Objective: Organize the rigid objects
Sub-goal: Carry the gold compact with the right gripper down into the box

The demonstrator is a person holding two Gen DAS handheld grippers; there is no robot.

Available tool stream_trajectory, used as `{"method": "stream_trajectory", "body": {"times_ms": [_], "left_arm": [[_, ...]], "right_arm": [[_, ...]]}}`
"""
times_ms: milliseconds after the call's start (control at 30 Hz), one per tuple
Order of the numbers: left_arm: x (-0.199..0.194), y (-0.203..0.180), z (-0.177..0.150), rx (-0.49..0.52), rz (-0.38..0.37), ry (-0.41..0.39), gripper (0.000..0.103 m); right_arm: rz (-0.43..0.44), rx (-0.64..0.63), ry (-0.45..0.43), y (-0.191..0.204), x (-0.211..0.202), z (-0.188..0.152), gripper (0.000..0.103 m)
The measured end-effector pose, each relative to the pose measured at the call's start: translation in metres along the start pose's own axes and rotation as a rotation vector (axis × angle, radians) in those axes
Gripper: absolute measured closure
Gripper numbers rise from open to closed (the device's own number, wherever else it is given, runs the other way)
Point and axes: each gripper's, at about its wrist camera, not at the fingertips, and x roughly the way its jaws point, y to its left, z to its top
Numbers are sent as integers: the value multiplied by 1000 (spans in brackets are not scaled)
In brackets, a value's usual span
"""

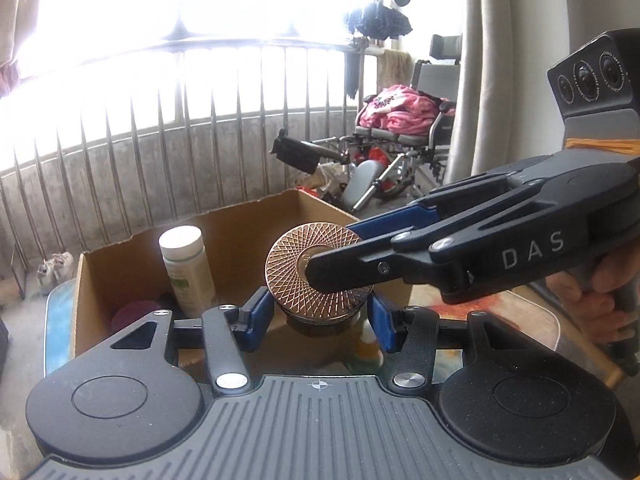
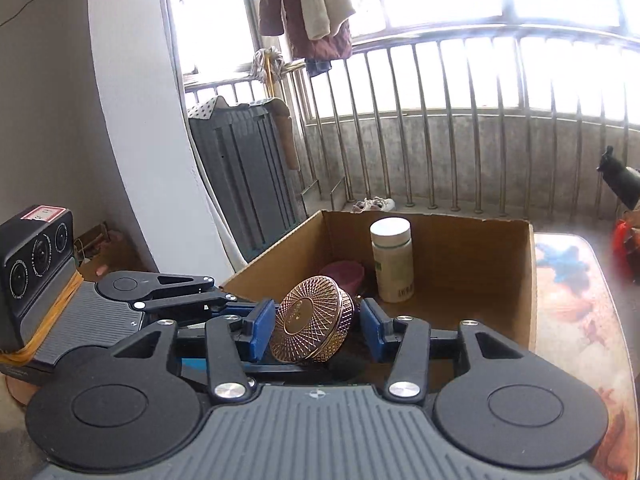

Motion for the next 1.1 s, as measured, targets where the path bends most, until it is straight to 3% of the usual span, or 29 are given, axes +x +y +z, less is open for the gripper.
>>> {"method": "stream_trajectory", "body": {"times_ms": [100, 300, 500, 700, 833, 1000, 1100], "left_arm": [[27, 15, 17, 28, -5, 41, 52], [102, 44, 41, 47, -30, 190, 52], [162, 63, 48, 91, -13, 324, 51], [192, 64, 37, 166, 23, 445, 51], [202, 67, 37, 177, 58, 519, 51], [206, 55, 33, 299, 125, 556, 50], [206, 50, 32, 308, 138, 572, 47]], "right_arm": [[-36, -30, 13, -13, 20, 18, 52], [-57, 59, 98, -59, 73, 42, 52], [-137, 155, 211, -94, 135, 57, 52], [-129, 330, 313, -130, 170, 46, 53], [-165, 327, 366, -124, 187, 43, 50], [-135, 447, 362, -137, 194, 36, 49], [-143, 470, 371, -139, 196, 33, 49]]}}
